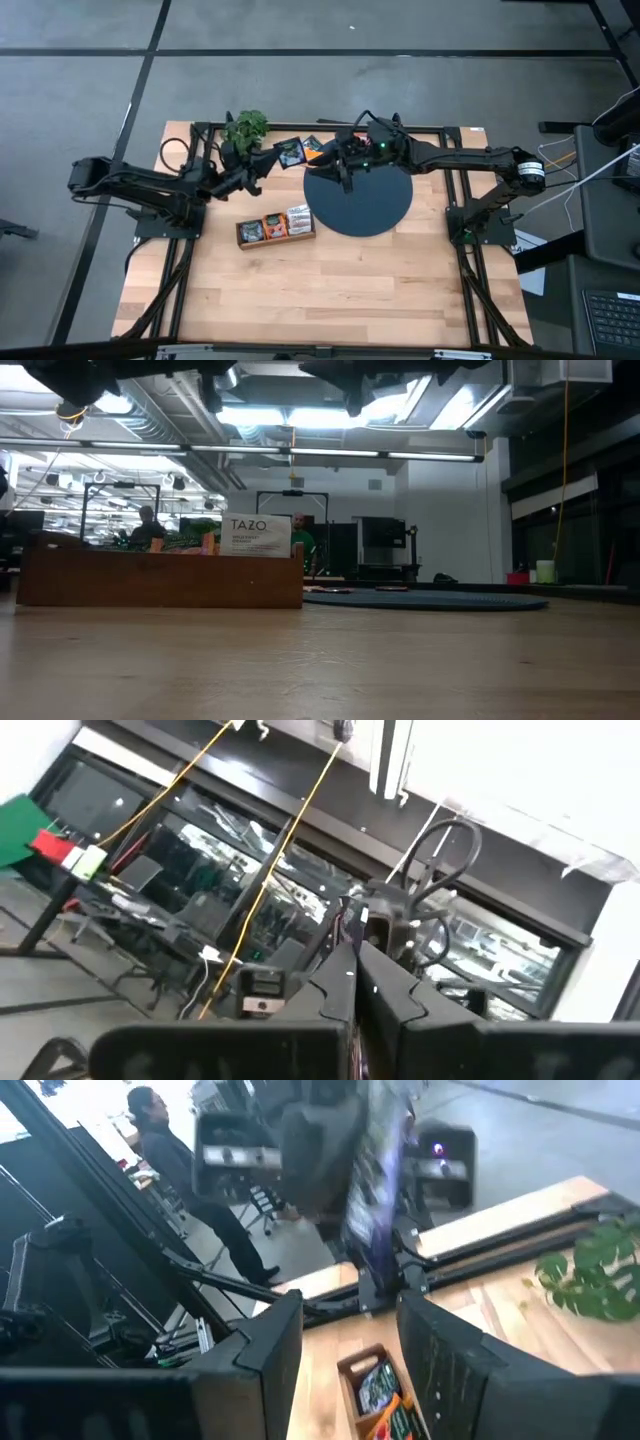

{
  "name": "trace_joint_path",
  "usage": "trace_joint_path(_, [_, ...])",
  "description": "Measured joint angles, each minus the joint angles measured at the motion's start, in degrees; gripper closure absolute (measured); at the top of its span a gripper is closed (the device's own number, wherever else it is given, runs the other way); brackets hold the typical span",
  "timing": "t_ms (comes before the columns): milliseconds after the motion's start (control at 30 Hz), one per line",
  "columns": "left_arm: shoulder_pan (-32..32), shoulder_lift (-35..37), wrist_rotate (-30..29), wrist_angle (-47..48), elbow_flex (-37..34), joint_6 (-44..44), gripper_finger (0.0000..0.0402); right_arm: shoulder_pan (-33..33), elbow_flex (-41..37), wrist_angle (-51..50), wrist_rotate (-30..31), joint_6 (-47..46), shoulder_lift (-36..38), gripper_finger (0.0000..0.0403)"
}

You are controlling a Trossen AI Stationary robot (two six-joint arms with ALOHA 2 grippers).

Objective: Pick & Place Tea
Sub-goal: Put the purple tea bag into the left section of the wooden organizer

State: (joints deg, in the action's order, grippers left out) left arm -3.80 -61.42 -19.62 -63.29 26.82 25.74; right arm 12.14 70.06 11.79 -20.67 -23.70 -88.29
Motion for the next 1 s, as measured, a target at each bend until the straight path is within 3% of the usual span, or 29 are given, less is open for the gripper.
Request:
trace_joint_path(267, [-1.64, -9.80, 4.40, -9.71, 4.42, 0.31, 0.0400, 0.07, 0.00, 3.48, 1.88, -0.13, 0.00, 0.0238])
trace_joint_path(467, [-1.98, -11.44, 7.08, -10.27, 5.84, 0.36, 0.0400, 0.07, 0.00, 4.83, 4.48, -0.17, 0.00, 0.0244])
trace_joint_path(600, [-1.98, -11.44, 7.08, -10.28, 5.84, 0.06, 0.0400, 0.07, 0.00, 4.89, 4.50, -0.16, 0.00, 0.0282])
trace_joint_path(833, [-1.98, -11.44, 5.97, -10.20, 5.82, -1.49, 0.0400, 0.07, 0.00, 5.38, 4.07, 0.07, 0.00, 0.0383])
trace_joint_path(1000, [-2.01, -11.40, 5.64, -8.89, 5.82, -2.23, 0.0400, 0.13, 0.00, 4.83, 2.50, -0.09, 0.02, 0.0378])
